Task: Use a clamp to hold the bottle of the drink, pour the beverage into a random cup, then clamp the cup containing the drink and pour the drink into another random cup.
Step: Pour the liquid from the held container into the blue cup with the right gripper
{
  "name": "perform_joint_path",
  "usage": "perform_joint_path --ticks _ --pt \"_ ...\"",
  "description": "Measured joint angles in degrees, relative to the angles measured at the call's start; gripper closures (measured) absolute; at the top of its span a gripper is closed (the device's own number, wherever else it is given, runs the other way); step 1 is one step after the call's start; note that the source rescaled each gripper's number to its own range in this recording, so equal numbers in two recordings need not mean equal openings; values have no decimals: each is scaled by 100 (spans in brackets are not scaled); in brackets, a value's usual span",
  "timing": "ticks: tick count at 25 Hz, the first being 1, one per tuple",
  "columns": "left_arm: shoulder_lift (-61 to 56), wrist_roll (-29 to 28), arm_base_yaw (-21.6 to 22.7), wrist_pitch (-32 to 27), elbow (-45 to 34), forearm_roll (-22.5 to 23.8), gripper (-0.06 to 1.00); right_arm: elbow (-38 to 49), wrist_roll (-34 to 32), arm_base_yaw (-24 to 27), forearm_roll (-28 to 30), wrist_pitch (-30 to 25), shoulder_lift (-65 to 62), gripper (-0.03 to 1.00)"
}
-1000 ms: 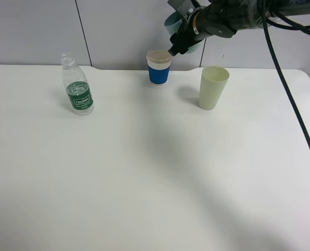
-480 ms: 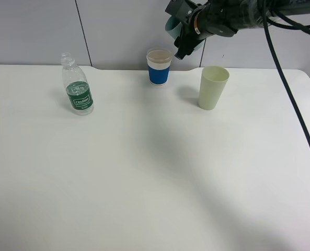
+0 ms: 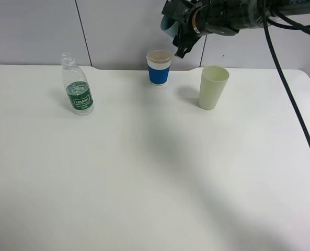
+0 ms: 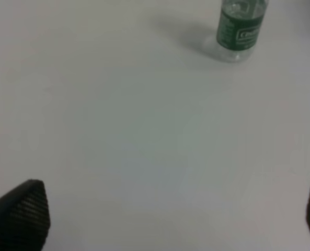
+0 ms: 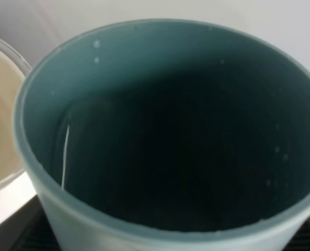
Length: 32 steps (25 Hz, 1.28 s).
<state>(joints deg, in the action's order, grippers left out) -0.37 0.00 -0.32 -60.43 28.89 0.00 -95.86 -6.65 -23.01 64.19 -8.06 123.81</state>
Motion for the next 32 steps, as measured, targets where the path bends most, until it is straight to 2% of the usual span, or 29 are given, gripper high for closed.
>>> perform_joint_path --ticks 32 --pt "0 0 0 4 0 0 -6 0 0 0 1323 -125 0 97"
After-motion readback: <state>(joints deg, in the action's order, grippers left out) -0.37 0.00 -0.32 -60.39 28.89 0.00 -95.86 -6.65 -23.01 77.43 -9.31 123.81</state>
